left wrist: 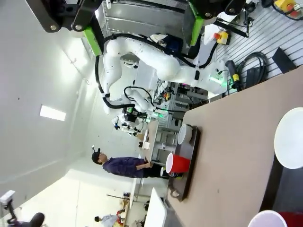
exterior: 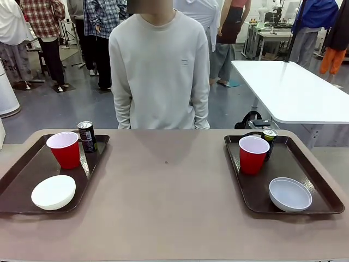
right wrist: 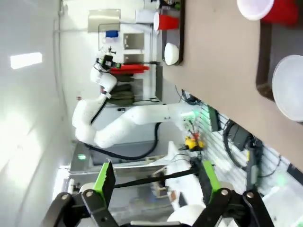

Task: Prepare tableware on both trays.
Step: Pick up a Picnic Bowl from the table and place it on a Handle tray.

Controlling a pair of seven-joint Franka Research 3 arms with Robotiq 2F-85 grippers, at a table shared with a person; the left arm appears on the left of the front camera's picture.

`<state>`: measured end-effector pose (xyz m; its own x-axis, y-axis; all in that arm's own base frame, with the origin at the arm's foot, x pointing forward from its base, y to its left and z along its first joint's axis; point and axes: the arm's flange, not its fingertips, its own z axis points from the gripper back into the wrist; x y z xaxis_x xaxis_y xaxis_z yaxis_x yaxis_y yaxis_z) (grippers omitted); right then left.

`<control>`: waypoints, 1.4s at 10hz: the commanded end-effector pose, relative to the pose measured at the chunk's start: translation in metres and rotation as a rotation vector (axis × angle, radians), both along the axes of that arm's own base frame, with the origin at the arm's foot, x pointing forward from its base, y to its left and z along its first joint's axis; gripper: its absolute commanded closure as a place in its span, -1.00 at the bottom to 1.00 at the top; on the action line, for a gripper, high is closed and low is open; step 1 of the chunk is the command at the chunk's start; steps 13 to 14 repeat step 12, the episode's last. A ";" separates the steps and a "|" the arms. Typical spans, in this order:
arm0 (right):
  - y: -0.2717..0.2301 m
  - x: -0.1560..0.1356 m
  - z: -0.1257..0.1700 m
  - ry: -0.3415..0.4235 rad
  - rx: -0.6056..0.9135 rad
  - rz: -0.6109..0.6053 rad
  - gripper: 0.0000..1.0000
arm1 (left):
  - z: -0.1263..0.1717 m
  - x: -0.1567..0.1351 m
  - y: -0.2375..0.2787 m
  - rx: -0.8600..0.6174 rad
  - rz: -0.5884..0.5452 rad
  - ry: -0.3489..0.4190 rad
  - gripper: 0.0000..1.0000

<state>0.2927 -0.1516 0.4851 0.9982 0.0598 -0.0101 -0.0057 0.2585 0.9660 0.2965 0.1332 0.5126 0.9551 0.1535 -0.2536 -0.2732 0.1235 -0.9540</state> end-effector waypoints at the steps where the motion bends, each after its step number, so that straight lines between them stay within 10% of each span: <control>1: -0.017 0.005 -0.003 0.110 0.006 -0.055 -0.87 | 0.009 -0.006 0.012 -0.003 0.008 -0.087 -0.80; 14: -0.023 -0.003 -0.019 0.091 0.019 -0.053 -0.87 | 0.011 -0.009 0.016 0.004 0.019 -0.065 -0.80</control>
